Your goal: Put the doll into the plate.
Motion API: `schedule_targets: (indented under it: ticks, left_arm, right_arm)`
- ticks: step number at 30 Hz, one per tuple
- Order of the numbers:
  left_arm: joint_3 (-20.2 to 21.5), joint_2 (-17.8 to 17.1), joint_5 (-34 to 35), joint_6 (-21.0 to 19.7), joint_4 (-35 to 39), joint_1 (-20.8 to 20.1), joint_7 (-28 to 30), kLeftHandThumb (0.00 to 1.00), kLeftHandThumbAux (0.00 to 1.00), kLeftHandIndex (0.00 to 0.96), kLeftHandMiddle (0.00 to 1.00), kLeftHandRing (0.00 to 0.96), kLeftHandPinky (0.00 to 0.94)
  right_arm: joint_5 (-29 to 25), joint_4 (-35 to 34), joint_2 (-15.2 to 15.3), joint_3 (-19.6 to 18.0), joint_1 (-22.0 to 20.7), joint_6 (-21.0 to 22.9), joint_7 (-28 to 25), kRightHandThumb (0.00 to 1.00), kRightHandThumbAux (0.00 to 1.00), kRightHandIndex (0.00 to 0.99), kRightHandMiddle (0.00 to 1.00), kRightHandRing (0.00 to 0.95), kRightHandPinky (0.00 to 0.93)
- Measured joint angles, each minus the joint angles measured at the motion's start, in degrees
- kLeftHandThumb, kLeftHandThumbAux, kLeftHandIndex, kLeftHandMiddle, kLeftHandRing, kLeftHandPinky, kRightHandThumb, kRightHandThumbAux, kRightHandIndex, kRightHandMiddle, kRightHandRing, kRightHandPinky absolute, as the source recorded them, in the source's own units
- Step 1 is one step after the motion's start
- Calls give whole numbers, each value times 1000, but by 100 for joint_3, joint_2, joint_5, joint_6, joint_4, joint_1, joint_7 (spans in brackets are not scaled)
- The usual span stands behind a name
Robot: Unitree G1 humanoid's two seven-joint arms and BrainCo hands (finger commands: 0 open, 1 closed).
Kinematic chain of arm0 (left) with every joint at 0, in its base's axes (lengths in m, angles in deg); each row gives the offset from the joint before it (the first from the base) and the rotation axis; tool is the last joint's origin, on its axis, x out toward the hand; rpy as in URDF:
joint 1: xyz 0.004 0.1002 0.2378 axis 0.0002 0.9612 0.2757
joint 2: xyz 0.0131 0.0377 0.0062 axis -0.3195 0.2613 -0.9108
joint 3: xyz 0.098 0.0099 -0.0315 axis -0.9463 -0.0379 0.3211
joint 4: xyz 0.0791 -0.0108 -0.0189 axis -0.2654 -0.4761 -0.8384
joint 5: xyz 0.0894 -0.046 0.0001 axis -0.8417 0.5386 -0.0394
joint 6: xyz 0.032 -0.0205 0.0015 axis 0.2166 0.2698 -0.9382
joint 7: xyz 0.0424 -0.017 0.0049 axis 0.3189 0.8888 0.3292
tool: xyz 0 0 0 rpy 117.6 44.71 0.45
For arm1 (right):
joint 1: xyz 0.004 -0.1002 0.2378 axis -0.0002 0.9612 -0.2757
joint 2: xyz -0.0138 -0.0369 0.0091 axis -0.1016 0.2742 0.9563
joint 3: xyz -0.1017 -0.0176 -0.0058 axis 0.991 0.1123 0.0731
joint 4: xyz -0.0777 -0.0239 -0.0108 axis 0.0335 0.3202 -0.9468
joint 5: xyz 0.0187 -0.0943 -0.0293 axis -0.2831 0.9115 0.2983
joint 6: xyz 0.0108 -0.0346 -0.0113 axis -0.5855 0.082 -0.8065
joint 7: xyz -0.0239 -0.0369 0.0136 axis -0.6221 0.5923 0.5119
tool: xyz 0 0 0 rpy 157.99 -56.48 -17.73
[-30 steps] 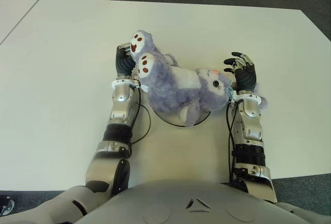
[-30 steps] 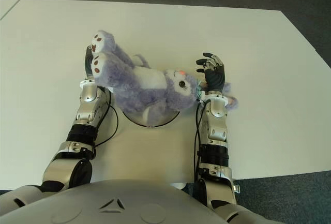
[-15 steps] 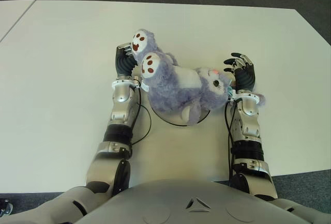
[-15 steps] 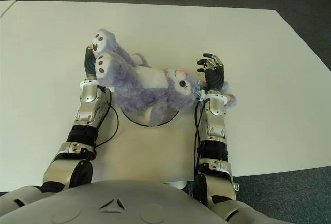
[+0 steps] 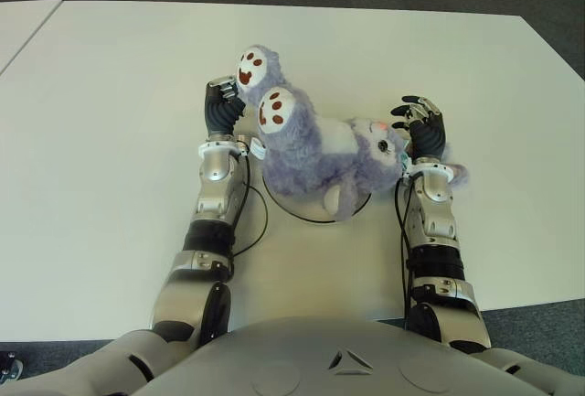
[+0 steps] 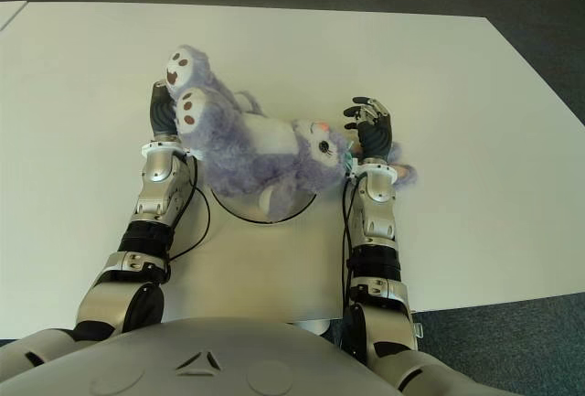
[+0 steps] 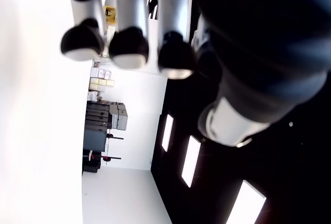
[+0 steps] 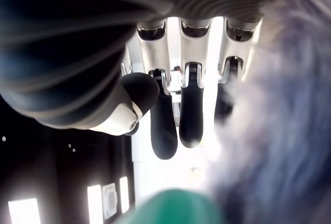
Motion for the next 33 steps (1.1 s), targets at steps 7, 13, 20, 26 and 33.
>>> schedule_targets:
  ticks: [7,13,20,26,33]
  left_arm:
    - [0,0,1,0,0,4,0,375,797,813,867,866,839]
    - [-8,0,6,0,0,5,0,370,800,814,868,868,845]
    - [-30,0,23,0,2,12,0,372,800,814,874,871,853]
    - [-53,0,23,0,4,13,0,376,801,811,874,871,853]
    - [-60,0,23,5,12,18,0,395,794,808,875,870,856]
  right_arm:
    - [10,31,8,12,-5,-1,0,846,675,419,553,828,842]
    - [10,62,27,25,-3,-30,-54,846,674,421,556,826,837]
    - [39,-80,52,103,20,11,-64,848,673,427,565,820,832]
    - [100,-597,22,143,123,513,124,850,672,431,569,829,842]
    - [179,-1198,-96,163,257,1173,430,850,672,431,567,840,852]
